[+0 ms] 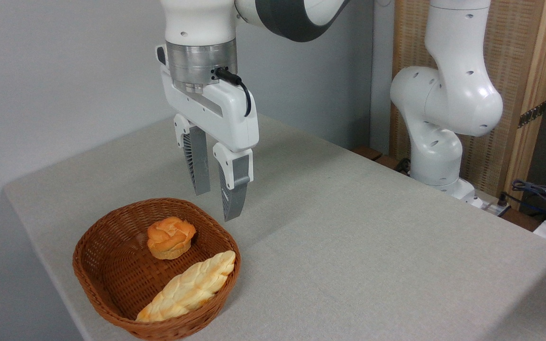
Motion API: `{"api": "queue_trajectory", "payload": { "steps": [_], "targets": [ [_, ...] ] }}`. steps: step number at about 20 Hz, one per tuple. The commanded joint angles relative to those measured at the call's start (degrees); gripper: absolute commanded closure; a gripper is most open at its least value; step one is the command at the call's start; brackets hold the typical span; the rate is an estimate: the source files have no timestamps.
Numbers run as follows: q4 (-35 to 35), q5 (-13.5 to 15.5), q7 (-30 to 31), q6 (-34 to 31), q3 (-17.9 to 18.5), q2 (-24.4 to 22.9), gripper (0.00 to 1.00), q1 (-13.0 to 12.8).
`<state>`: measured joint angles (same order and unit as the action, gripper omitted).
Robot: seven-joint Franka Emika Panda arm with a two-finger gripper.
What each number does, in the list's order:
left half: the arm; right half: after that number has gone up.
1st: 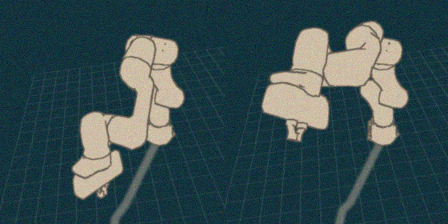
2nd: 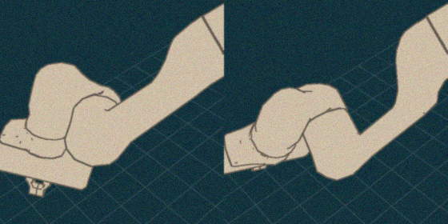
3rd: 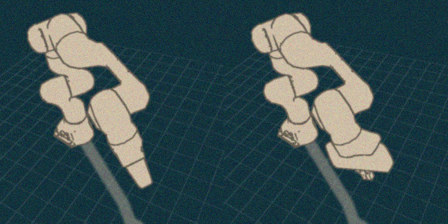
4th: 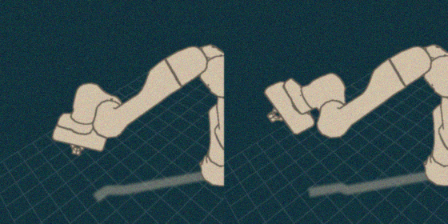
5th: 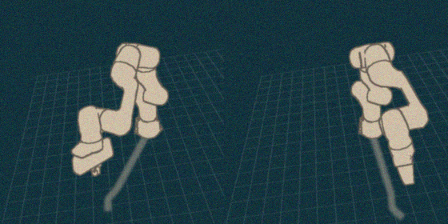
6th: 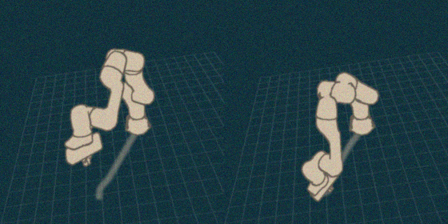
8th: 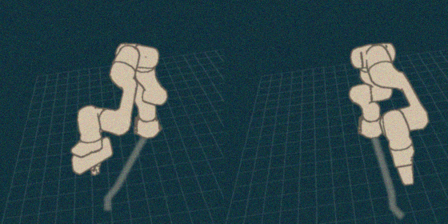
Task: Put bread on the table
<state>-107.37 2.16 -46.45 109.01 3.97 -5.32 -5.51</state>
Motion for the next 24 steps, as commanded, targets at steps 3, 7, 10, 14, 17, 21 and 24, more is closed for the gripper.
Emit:
{"api": "queue_trajectory", "payload": {
  "steps": [3, 7, 10, 14, 17, 21, 24],
  "targets": [
    [0.7, 0.8, 3.1, -0.5, -0.7, 0.7, 0.00, -0.3],
    [0.4, 3.2, 3.6, 2.1, -1.2, 2.6, 0.00, -2.6],
    [0.1, 3.2, 3.5, 3.8, -1.2, 3.6, 0.00, -3.9],
    [-0.3, 3.2, 3.3, 5.9, -1.2, 4.7, 0.00, -5.4],
    [-1.0, 3.4, 3.2, 8.6, -1.3, 6.3, 0.00, -7.1],
    [-1.3, 4.2, 3.0, 9.8, -1.3, 8.3, 0.00, -7.8],
    [-1.3, 4.3, 3.0, 10.9, -1.3, 9.2, 0.00, -8.8]
  ]
}}
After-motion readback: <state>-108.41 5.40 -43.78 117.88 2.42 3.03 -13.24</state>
